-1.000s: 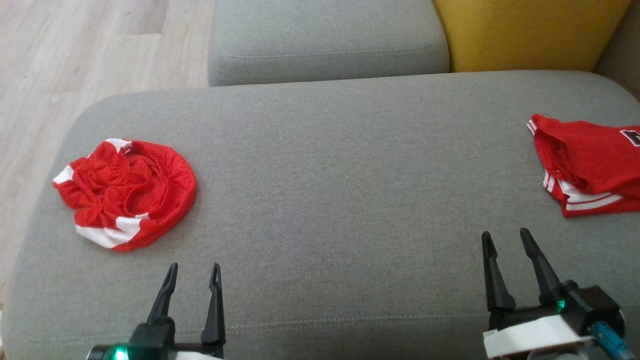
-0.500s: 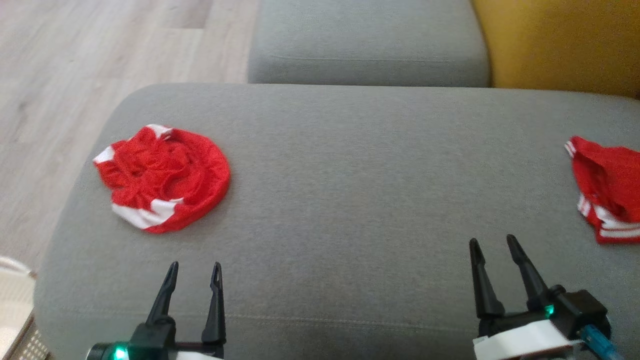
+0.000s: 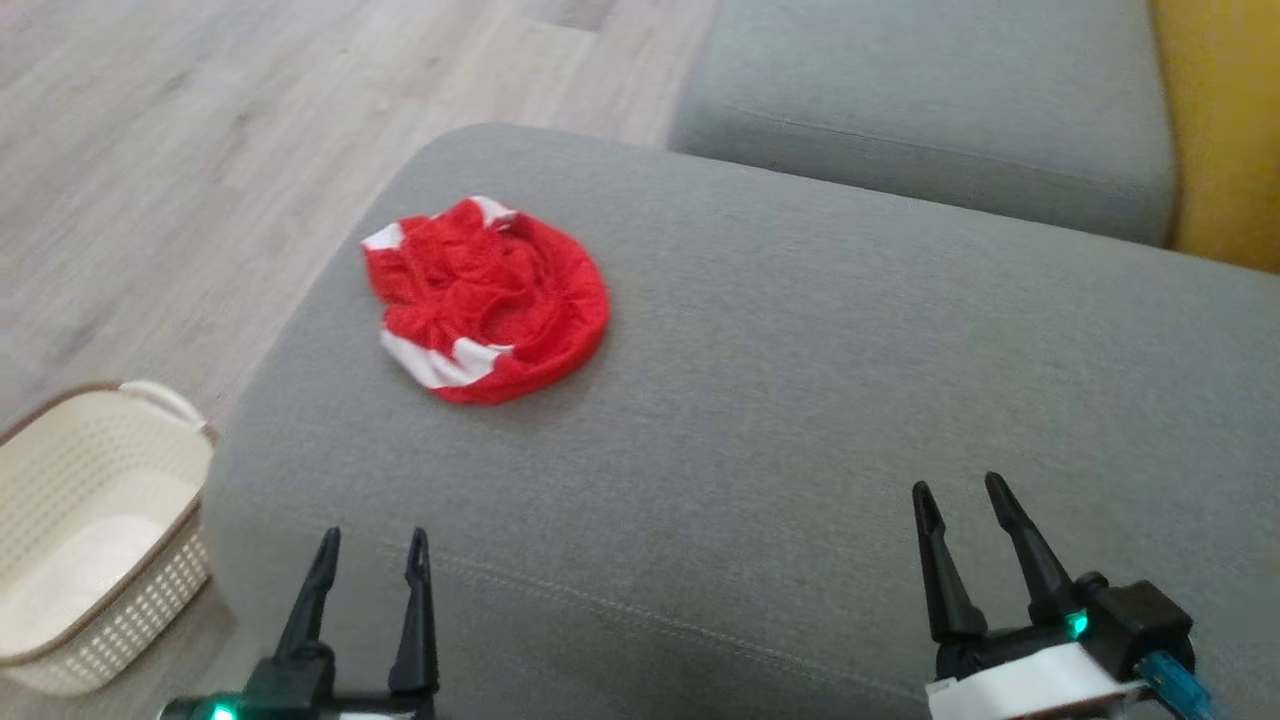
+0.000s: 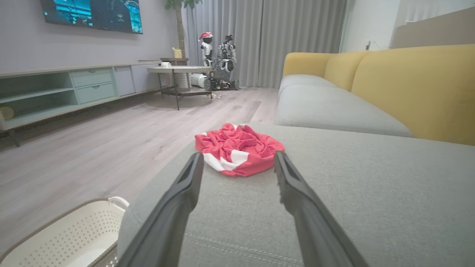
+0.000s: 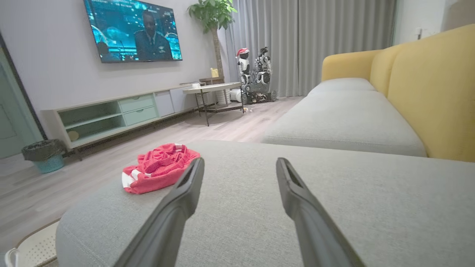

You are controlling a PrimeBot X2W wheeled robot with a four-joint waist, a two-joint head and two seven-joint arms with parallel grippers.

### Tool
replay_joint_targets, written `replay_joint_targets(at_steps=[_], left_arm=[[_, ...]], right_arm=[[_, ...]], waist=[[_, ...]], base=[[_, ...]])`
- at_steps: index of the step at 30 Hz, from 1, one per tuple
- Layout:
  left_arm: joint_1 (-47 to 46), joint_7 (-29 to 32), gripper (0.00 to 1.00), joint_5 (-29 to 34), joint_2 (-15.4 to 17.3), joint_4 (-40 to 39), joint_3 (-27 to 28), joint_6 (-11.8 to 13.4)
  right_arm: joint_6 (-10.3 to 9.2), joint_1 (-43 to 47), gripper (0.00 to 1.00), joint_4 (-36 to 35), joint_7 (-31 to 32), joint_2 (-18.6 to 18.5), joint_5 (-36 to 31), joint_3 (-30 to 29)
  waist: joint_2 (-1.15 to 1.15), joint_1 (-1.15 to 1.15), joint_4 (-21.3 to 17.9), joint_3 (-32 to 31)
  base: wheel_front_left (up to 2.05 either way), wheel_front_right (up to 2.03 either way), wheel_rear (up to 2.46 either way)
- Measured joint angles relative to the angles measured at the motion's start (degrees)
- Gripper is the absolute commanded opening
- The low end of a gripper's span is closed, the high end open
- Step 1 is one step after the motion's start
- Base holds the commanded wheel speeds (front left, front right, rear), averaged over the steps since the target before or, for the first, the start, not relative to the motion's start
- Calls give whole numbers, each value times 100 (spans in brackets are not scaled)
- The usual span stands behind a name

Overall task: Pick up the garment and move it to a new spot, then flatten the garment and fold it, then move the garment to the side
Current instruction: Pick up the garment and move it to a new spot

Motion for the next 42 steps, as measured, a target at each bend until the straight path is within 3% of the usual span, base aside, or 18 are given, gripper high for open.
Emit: replay_joint_targets(at_steps=[9,15,18,19,23,31,42], left_arm=[[-171,1,100,-42,33,-237,182,-109],[-1975,-1,100,-157,335,-162,494,-559],[-3173,-1,100,-352,415,465,539,-886],[-3888,2,100,-514,432,1055,531,-1099],[-5289,467,100,-1023,387,2435,573,-1318],[-7481,1708,100,-1920,402,5131,1106,-1391],[-8328,2685,100,-1960,700,6961,1079,-1305]], right_arm=[[0,-2,100,35,0,0,-116,19],[0,-203,100,29,0,-9,-582,-131],[0,-558,100,-15,0,-99,-686,-121],[0,-806,100,-66,0,-244,-730,-121],[0,-1173,100,-181,0,-515,-771,-122],[0,-1749,100,-415,-1,-770,-973,-322],[0,-1844,100,-659,-18,-836,-1023,-471]], waist=[[0,0,332,208],[0,0,280,729],[0,0,201,1108],[0,0,136,1377],[0,0,-13,1937],[0,1,-454,2968],[0,2,-1104,3828]], base=[[0,0,0],[0,0,0],[0,0,0],[0,0,0],[0,0,0],[0,0,0],[0,0,0]])
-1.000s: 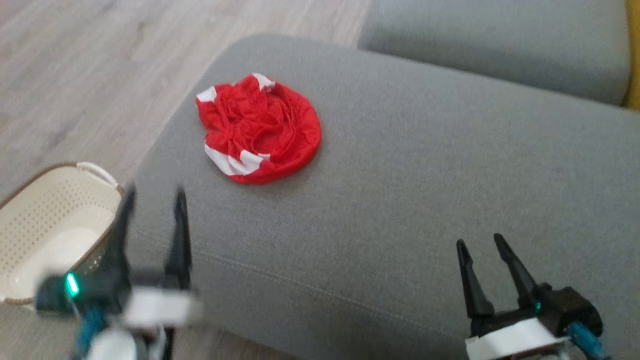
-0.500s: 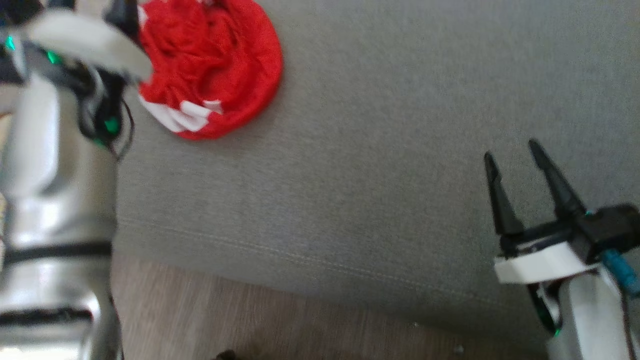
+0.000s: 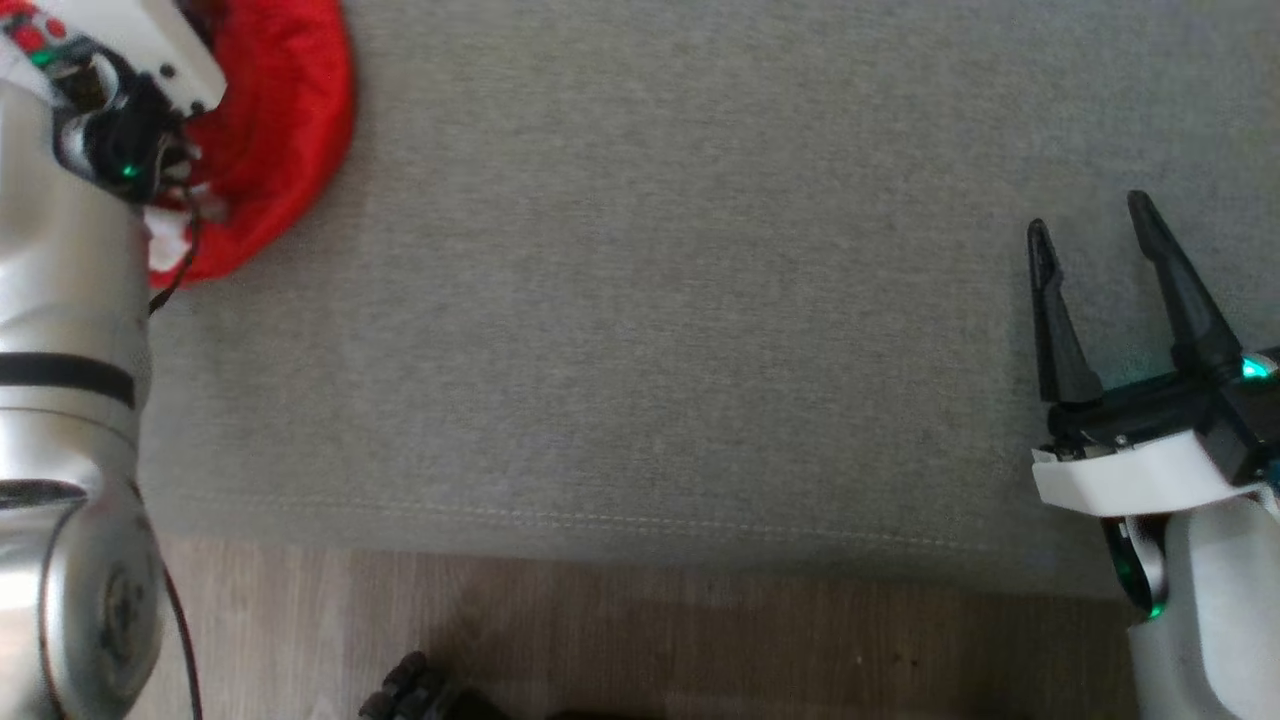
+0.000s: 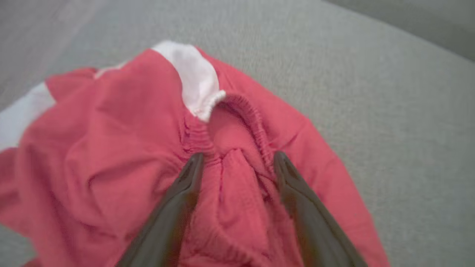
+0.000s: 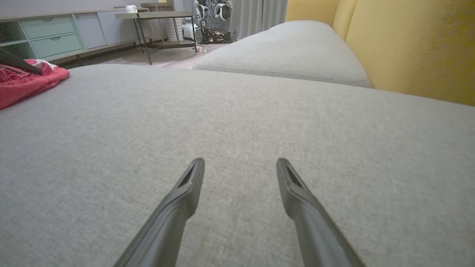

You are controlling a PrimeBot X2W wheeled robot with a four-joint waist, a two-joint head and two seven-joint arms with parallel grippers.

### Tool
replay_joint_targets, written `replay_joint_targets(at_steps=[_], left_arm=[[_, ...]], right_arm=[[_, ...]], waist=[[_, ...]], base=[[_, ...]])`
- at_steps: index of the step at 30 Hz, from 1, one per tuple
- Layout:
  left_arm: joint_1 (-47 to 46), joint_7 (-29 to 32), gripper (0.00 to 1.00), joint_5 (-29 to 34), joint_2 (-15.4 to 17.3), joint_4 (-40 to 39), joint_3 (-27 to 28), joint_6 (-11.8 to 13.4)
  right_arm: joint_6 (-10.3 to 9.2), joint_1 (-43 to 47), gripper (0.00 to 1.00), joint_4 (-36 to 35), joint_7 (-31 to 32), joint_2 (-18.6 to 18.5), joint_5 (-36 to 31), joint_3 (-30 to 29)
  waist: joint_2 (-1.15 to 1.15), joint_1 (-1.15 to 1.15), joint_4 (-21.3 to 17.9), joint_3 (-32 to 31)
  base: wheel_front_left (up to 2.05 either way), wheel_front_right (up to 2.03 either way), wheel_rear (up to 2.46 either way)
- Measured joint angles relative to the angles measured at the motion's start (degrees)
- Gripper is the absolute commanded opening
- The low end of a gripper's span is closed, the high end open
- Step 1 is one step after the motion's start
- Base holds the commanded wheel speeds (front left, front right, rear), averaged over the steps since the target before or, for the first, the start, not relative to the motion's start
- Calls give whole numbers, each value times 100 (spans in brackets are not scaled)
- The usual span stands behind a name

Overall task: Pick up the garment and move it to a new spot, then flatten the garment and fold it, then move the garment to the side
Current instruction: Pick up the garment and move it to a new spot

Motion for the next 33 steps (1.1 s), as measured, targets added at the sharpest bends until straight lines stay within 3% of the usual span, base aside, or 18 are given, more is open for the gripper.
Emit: replay_joint_targets(at_steps=[6,7,13,20,26,33], left_arm=[[-292,254,100,-79,287,408,48,31],[-306,261,0,-131,313,428,90,-14],[-126,-557,0,-144,401,397,-8,-109],[180,-2102,0,477,598,-163,-1001,-166],[413,-2594,0,653,917,-1321,-2641,-209],[1051,-2646,0,651,1608,-3240,-4618,-210]], right_arm=[[0,-174,100,-69,0,71,1,36],[0,-232,100,-70,0,96,1,45],[0,-353,100,-57,0,222,15,60],[0,-378,100,24,0,454,82,119],[0,-293,100,-30,0,627,212,52],[0,-46,100,-338,-5,734,341,-129]], waist=[[0,-1,-281,225],[0,-1,-321,243],[0,-1,-416,202],[0,-1,-501,-224],[0,-1,-686,-815],[1,-2,-1180,-1415]], base=[[0,0,0],[0,0,0],[0,0,0],[0,0,0],[0,0,0],[0,0,0]])
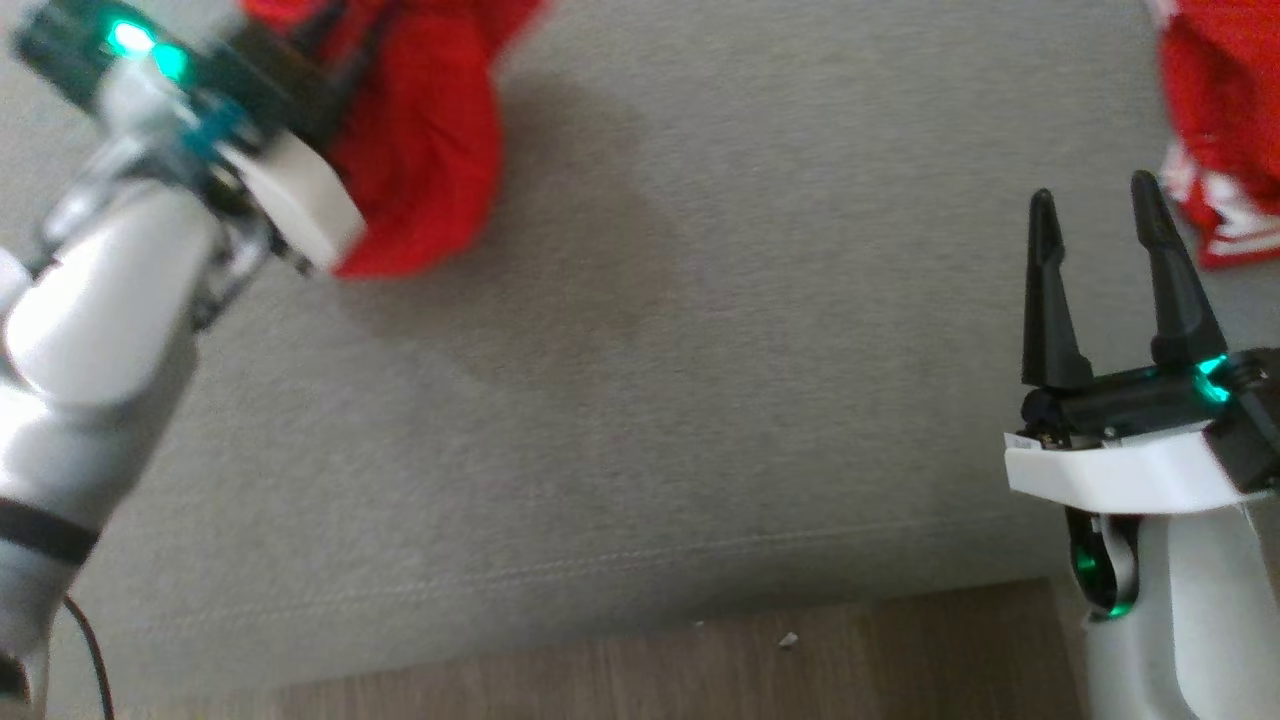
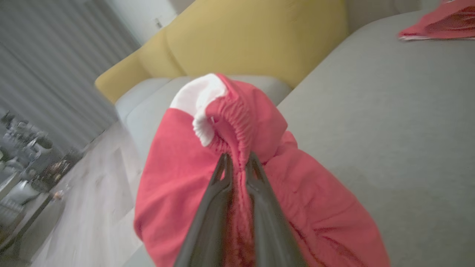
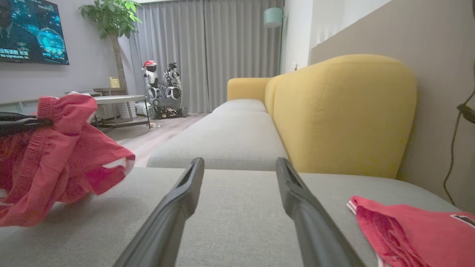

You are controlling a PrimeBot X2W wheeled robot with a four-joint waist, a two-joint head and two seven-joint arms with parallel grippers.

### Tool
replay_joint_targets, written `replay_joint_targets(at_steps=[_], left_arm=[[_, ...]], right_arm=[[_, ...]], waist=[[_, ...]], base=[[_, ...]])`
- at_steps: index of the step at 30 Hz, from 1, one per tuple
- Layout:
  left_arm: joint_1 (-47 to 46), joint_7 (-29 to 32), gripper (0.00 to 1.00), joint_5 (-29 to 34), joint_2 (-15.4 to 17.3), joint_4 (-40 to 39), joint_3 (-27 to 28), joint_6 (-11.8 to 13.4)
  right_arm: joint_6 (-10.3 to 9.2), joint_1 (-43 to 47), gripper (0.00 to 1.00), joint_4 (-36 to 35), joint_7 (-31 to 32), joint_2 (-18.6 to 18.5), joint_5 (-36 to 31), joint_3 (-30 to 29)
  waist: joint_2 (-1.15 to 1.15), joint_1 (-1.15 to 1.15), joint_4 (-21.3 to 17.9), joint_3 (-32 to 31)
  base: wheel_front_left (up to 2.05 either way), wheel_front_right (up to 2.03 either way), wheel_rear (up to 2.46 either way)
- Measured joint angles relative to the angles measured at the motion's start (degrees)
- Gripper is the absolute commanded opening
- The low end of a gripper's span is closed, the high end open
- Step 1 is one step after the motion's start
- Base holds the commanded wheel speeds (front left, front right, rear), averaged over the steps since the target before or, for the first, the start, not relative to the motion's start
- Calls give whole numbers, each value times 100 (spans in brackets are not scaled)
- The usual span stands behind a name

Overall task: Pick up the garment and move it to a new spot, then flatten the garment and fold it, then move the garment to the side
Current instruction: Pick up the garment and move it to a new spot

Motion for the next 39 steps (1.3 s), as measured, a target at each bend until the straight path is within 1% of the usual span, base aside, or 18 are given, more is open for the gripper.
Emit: replay_joint_targets(at_steps=[2,4,6,8,9,10,12,14,17,18,19,23,26,30,32,35,36,39], left_arm=[[88,0,0,110,100,-488,-408,0],[162,-12,0,344,125,-904,-754,0],[210,-41,0,783,112,-1273,-1155,0],[215,-42,0,1321,47,-1436,-1610,2],[222,-42,0,1546,-20,-1416,-1847,1],[222,-42,0,1546,-20,-1416,-1847,1],[277,-42,0,1928,-164,-1347,-2288,1],[394,-42,0,2116,-311,-1206,-2585,0],[647,-42,0,2083,-454,-862,-2668,9],[737,-42,6,1976,-491,-757,-2631,86],[830,-43,100,1867,-533,-680,-2563,231],[1344,-42,100,1163,-692,-669,-2004,816],[1924,-42,100,599,-730,-1010,-1675,1081],[2910,-41,100,-225,-715,-1605,-1154,1518],[3314,-40,100,-366,-667,-1836,-989,1801],[3969,-38,100,-834,-750,-2488,-310,2296],[4329,-40,100,-871,-786,-2771,41,2557],[4888,-40,100,-734,-848,-3007,530,2992]], right_arm=[[0,68,100,-67,-1,22,35,-47],[0,122,100,-125,-2,38,38,-90],[0,149,100,-155,-2,47,81,-122],[0,165,100,-180,-2,54,145,-120],[0,184,100,-190,-2,54,199,-116],[0,184,100,-190,-2,54,199,-116],[0,217,100,-191,-2,55,379,-114],[0,210,100,-190,-2,57,460,-89],[0,209,100,-189,-2,71,487,-49],[0,209,100,-186,-2,73,490,-34],[0,209,100,-176,-1,73,498,-13],[0,237,100,-112,-2,77,538,73],[0,358,100,-63,-1,78,561,41],[0,622,100,100,-1,80,637,23],[0,711,100,176,-1,86,686,12],[0,834,100,341,-1,88,687,-88],[0,912,100,464,-1,89,687,-155],[0,1085,100,485,-1,92,684,-164]], waist=[[0,0,-195,-109],[0,0,-398,-193],[0,0,-593,-235],[0,0,-765,-230],[0,0,-843,-207],[0,0,-843,-207],[0,0,-952,-112],[0,0,-1022,6],[0,0,-1093,139],[0,0,-1094,153],[0,0,-1085,144],[0,0,-957,-8],[0,0,-775,-181],[0,0,-466,-443],[0,0,-312,-597],[0,0,-60,-820],[0,0,96,-970],[0,0,311,-1200]], base=[[0,0,0],[0,0,0],[0,0,0],[0,0,0],[0,0,0],[0,0,0],[0,0,0],[0,0,0],[0,0,0],[0,0,0],[0,0,0],[0,0,0],[0,0,0],[0,0,0],[0,0,0],[0,0,0],[0,0,0],[0,0,0]])
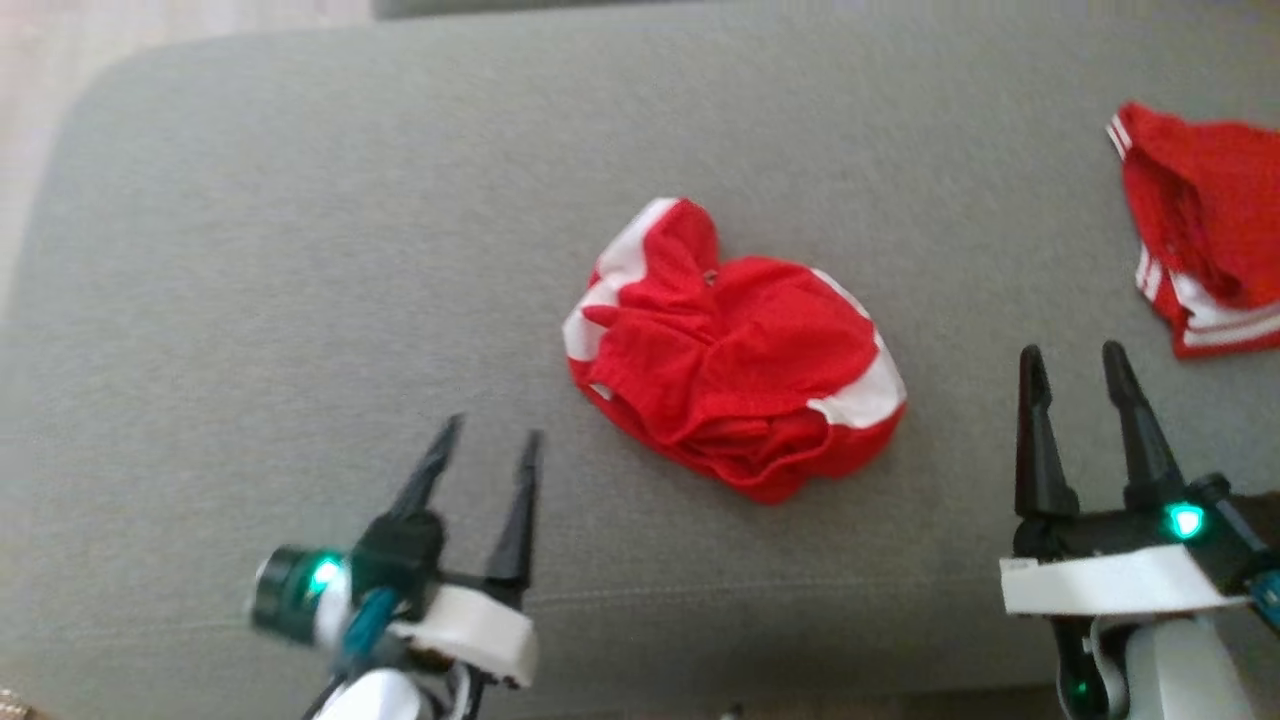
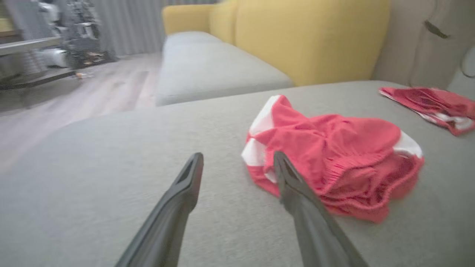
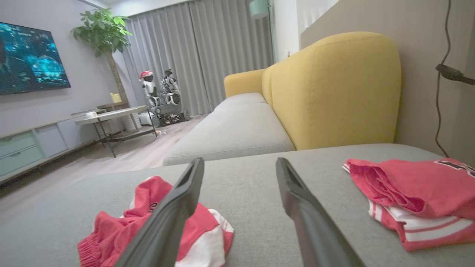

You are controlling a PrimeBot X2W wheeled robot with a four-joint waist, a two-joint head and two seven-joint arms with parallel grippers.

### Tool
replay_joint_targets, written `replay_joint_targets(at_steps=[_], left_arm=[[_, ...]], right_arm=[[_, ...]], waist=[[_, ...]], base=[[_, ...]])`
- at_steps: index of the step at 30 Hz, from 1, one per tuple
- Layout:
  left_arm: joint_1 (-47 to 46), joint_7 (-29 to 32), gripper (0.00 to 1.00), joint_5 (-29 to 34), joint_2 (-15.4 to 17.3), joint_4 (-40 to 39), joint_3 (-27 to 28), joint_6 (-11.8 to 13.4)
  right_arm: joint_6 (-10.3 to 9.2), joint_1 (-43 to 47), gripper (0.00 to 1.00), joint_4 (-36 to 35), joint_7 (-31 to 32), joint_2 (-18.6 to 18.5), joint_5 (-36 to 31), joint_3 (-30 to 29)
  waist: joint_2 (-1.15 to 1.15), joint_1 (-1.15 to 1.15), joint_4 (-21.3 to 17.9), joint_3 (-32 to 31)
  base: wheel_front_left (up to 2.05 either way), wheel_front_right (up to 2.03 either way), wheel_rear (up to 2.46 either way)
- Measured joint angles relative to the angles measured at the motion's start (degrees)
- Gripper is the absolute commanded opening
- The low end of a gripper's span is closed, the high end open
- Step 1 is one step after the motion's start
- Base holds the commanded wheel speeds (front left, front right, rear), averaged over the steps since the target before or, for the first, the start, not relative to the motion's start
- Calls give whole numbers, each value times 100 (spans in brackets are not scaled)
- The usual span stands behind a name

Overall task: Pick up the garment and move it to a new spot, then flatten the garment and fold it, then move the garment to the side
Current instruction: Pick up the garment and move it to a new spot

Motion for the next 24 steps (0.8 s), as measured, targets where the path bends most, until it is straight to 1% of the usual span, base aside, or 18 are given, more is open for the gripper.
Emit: replay_joint_targets(at_steps=[1,3,4,6,7,10,13,17,24], left_arm=[[196,0,100,71,-62,-131,216,165],[533,0,100,240,-196,-439,603,386],[690,0,100,322,-264,-581,772,441],[968,0,100,498,-396,-808,1022,434],[1109,-1,100,636,-435,-927,1132,421],[1481,-2,100,1067,-519,-1224,1378,257],[1736,-1,100,1561,-519,-1215,1447,174],[1897,-1,100,1633,-611,-1172,1522,75],[1990,-1,100,1664,-787,-1016,1730,-269]], right_arm=[[0,52,100,-32,0,5,-2,-3],[0,166,100,-82,0,5,-31,-43],[0,230,100,-82,0,7,-73,-56],[0,383,100,-82,0,8,-122,-73],[0,477,100,-100,0,8,-146,-75],[0,755,100,-188,0,9,-189,-26],[0,990,100,-212,0,12,-208,59],[0,1179,100,-211,0,13,-202,75],[0,1243,100,-205,0,13,-220,119]], waist=[[0,0,61,-82],[0,0,166,-234],[0,0,213,-309],[0,0,290,-454],[0,0,321,-529],[0,0,386,-703],[0,0,419,-819],[0,0,413,-902],[0,0,351,-994]], base=[[0,0,0],[0,0,0],[0,0,0],[0,0,0],[0,0,0],[0,0,0],[0,0,0],[0,0,0],[0,0,0]])
